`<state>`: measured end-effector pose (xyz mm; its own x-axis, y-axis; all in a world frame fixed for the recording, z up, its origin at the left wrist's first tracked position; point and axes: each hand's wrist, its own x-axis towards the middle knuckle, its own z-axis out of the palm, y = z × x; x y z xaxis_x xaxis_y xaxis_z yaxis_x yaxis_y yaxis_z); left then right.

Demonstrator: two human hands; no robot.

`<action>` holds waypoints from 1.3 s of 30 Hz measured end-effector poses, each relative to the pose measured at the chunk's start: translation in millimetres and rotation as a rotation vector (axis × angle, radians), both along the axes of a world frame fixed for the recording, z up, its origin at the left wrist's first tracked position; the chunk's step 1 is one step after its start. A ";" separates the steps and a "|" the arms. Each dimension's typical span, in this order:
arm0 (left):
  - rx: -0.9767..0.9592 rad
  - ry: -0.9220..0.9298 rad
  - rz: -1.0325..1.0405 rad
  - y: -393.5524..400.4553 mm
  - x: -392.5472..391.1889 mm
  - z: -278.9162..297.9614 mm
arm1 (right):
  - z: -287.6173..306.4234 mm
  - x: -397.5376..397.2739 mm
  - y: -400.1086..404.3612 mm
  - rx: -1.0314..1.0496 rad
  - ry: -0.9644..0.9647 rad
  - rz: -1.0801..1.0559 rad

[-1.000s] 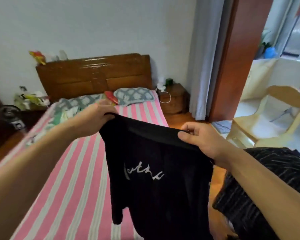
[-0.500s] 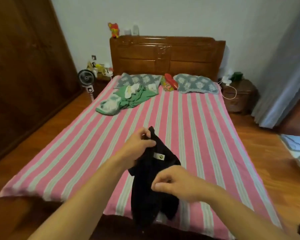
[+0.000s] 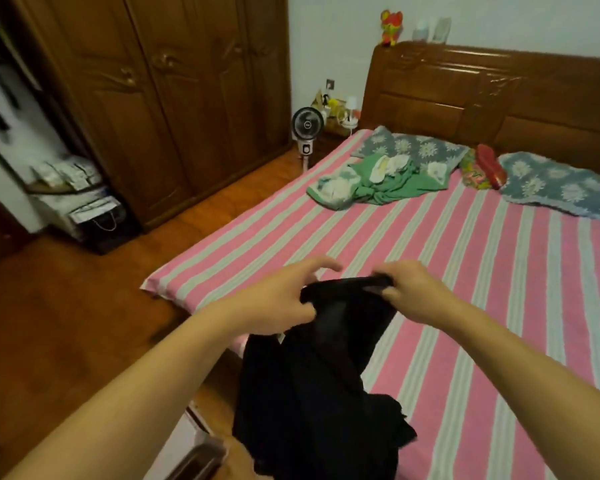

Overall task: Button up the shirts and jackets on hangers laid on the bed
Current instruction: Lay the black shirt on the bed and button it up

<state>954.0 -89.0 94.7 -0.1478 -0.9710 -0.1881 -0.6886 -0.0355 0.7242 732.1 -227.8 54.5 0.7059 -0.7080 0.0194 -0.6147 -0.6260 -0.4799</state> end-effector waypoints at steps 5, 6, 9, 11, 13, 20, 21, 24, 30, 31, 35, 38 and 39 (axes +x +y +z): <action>-0.518 -0.476 0.428 -28.9 58.2 -44.0 | 74.1 -16.7 -63.8 -0.316 -0.398 -0.392; -0.556 -0.424 0.483 -34.8 66.9 -47.5 | 89.1 -21.5 -71.2 -0.284 -0.496 -0.440; -0.634 -0.251 0.641 -50.6 81.6 -39.5 | 104.0 -33.6 -93.0 -0.134 -0.474 -0.427; -0.586 -0.221 0.669 -58.9 94.3 -37.1 | 89.3 -40.1 -100.8 0.070 -0.234 -0.335; -0.423 -0.241 0.646 -60.0 111.5 -41.0 | 67.7 -45.0 -97.8 0.231 0.104 -0.268; -0.524 -0.168 1.174 -62.2 156.0 -3.3 | 58.1 -20.5 -55.1 0.721 0.022 0.011; -0.580 -0.167 1.194 -68.4 162.4 19.4 | 66.5 -13.0 -60.2 0.758 -0.149 -0.050; -0.651 -0.175 1.130 -98.1 182.0 79.1 | 92.1 14.2 -91.9 0.752 -0.556 -0.289; -0.571 -0.363 1.011 -176.9 225.3 45.8 | 36.6 94.9 -182.4 0.534 -0.570 -0.616; -0.498 -0.348 0.989 -192.1 234.5 24.6 | 14.1 105.1 -194.7 0.568 -0.554 -0.681; -0.197 -0.364 0.840 -266.2 282.6 -72.2 | -68.7 132.9 -238.3 0.612 -0.554 -0.964; -0.009 -0.332 0.725 -324.4 313.6 -131.5 | -116.4 157.3 -266.5 0.656 -0.523 -1.159; 0.041 -0.299 0.701 -341.7 323.8 -147.3 | -127.4 167.1 -274.2 0.695 -0.497 -1.199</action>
